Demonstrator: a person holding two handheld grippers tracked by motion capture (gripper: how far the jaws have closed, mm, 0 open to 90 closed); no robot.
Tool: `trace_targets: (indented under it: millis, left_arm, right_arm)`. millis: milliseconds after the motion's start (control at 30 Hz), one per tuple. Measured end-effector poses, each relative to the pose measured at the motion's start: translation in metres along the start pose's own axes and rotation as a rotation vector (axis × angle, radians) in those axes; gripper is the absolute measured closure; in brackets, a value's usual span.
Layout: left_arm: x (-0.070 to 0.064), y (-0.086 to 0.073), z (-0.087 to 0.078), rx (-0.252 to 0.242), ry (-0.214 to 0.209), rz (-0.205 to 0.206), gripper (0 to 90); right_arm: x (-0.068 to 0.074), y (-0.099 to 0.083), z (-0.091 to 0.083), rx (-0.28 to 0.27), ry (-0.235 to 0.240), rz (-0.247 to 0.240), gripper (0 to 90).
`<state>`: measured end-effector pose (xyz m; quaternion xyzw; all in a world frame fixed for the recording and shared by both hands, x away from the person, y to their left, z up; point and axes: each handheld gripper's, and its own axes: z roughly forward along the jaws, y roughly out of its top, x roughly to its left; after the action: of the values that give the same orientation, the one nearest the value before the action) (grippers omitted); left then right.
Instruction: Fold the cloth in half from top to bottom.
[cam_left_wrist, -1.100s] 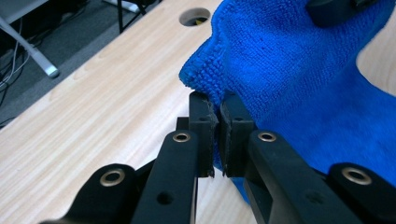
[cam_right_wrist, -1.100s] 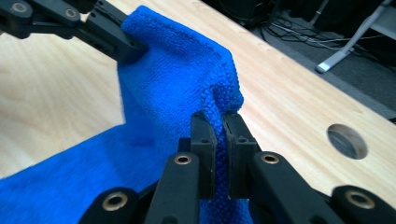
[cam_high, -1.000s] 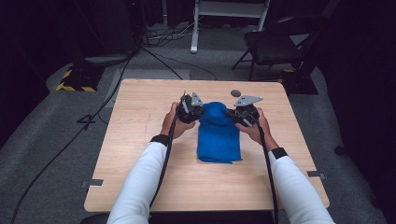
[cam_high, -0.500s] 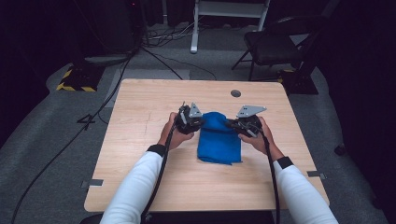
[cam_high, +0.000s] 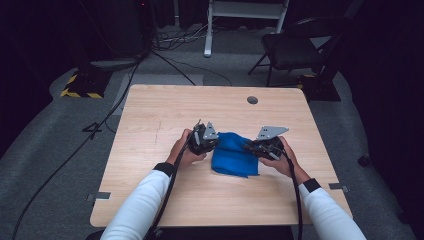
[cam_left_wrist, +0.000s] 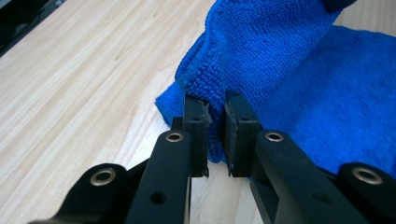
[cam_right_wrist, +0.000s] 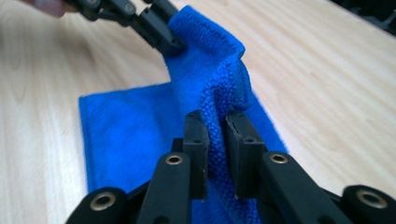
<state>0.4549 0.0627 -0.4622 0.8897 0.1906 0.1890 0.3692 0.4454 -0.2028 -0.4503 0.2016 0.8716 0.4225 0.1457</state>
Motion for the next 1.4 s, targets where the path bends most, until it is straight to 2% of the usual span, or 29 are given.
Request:
trace_targets:
  millis: [167,267,400,600,667,733,867,1067,1167,1300,1400]
  left_arm:
    - [-0.009,-0.007,0.000,0.016,-0.022,0.030,80.3]
    - [-0.014,-0.011,0.000,0.030,-0.025,0.057,77.9]
    - [-0.018,-0.017,-0.002,0.033,-0.027,0.064,74.4]
    - [-0.021,-0.023,-0.008,0.041,-0.040,0.066,63.4]
    - [-0.023,-0.025,-0.010,0.046,-0.038,0.075,62.4]
    - [-0.024,-0.026,-0.013,0.045,-0.042,0.064,60.1]
    - [-0.028,-0.029,-0.017,0.057,-0.052,0.078,59.1]
    - [-0.034,-0.032,-0.024,0.061,-0.066,0.083,58.8]
    - [-0.037,-0.035,-0.028,0.074,-0.075,0.102,58.7]
    - [-0.039,-0.042,-0.035,0.082,-0.084,0.096,57.9]
    - [-0.036,-0.046,-0.041,0.074,-0.082,0.069,54.9]
  right_arm:
    - [0.007,-0.008,-0.002,0.012,0.033,-0.009,78.3]
    - [0.011,-0.013,-0.003,0.028,0.041,-0.014,72.1]
    - [0.014,-0.021,-0.006,0.039,0.045,-0.014,69.3]
    - [0.020,-0.027,-0.012,0.037,0.061,-0.015,66.1]
    - [0.022,-0.028,-0.014,0.036,0.067,-0.011,63.1]
    - [0.025,-0.030,-0.015,0.040,0.075,-0.012,63.1]
    - [0.029,-0.033,-0.019,0.046,0.081,-0.014,60.7]
    - [0.033,-0.037,-0.028,0.035,0.076,-0.005,58.5]
    - [0.034,-0.039,-0.032,0.037,0.063,0.002,57.9]
    - [0.034,-0.044,-0.035,0.046,0.046,0.014,56.9]
    - [0.031,-0.047,-0.039,0.044,0.025,0.031,55.3]
